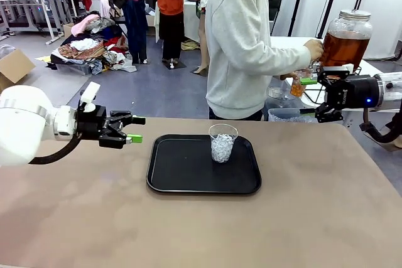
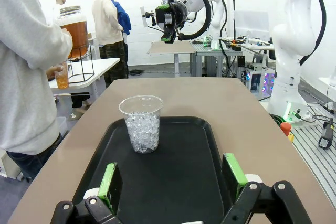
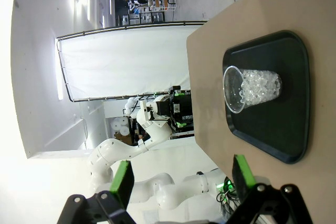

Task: Pour the drink into the iced cup.
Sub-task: Pick up the iced cup indicated by the human and present it to them.

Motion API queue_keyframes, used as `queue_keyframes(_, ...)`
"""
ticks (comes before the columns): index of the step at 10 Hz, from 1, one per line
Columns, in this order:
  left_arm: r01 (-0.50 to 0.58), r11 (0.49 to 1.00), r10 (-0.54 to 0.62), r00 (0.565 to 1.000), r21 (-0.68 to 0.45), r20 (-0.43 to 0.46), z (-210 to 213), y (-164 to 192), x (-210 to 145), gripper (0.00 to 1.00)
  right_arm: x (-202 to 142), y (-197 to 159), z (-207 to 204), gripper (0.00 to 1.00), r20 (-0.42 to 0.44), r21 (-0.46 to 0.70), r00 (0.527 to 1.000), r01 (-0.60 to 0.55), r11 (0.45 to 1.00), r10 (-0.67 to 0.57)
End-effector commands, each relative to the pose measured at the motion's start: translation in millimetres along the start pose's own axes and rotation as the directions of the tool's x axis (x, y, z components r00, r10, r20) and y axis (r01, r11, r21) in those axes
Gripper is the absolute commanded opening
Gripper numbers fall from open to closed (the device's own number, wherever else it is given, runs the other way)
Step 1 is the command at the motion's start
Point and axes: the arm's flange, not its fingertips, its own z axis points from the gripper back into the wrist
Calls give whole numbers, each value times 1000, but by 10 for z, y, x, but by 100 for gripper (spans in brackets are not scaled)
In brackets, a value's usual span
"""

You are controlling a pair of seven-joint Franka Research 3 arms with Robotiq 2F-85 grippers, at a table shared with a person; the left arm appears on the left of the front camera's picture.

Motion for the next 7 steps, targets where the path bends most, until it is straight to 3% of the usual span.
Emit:
queue_keyframes(1,6,1000,-6,1000,-1,2,1,-4,8,100,1,13,-5,100,0,4,1000,-1,1000,1)
queue_keyframes(7,6,1000,-6,1000,-1,2,1,-4,8,100,1,13,-5,100,0,4,1000,-1,1000,1)
